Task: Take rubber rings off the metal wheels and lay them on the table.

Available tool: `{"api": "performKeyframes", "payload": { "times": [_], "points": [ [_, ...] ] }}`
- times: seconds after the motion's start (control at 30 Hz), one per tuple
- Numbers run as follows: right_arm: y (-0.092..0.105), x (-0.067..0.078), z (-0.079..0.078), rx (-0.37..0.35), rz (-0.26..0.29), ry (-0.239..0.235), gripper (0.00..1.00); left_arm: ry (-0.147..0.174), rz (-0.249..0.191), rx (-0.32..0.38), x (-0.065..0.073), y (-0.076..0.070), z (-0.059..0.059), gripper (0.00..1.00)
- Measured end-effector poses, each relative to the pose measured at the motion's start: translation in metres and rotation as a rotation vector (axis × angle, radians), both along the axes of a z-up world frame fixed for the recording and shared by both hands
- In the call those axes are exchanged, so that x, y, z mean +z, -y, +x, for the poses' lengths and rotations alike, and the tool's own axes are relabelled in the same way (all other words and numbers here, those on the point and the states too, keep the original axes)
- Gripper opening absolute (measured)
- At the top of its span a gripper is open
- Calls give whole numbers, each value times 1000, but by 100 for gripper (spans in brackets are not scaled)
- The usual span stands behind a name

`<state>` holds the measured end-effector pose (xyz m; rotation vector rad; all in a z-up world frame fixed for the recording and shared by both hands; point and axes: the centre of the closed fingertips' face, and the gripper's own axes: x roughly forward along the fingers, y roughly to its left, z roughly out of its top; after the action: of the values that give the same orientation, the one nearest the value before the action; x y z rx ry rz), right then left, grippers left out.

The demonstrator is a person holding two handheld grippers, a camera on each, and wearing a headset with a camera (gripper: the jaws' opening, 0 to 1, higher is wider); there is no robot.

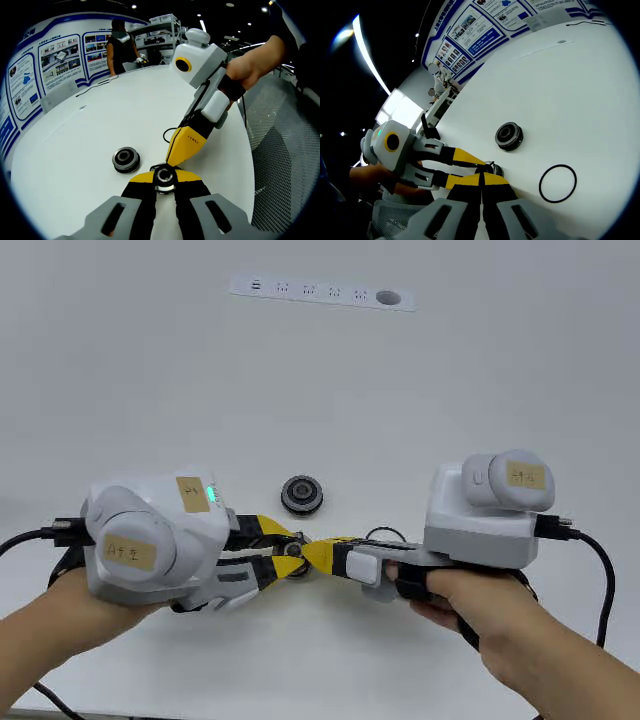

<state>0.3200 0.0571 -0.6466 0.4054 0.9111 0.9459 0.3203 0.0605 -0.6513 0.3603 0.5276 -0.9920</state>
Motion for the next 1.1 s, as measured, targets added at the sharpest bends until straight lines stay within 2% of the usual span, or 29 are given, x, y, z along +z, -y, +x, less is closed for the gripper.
{"api": "performKeyframes", "payload": {
  "times": [0.33,0.7,0.77,0.8,0.83,0.93,1.1],
  "points": [
    [-3,2,-3,11,-1,15,0,1,5,-8,0,0,0,13],
    [-2,5,-4,-11,21,3,1,3,5,-10,0,0,-1,13],
    [-1,6,-3,-35,34,-22,1,0,3,-6,0,0,0,13],
    [-1,5,-4,-63,55,-68,1,1,4,-6,0,0,0,13],
    [-1,5,-4,-77,65,-90,1,1,5,-6,0,0,0,13],
    [0,3,-3,-72,60,-86,1,-7,-4,3,0,0,0,13],
    [-2,1,-1,-100,72,-130,1,-8,-7,11,1,1,0,14]
  ]
}}
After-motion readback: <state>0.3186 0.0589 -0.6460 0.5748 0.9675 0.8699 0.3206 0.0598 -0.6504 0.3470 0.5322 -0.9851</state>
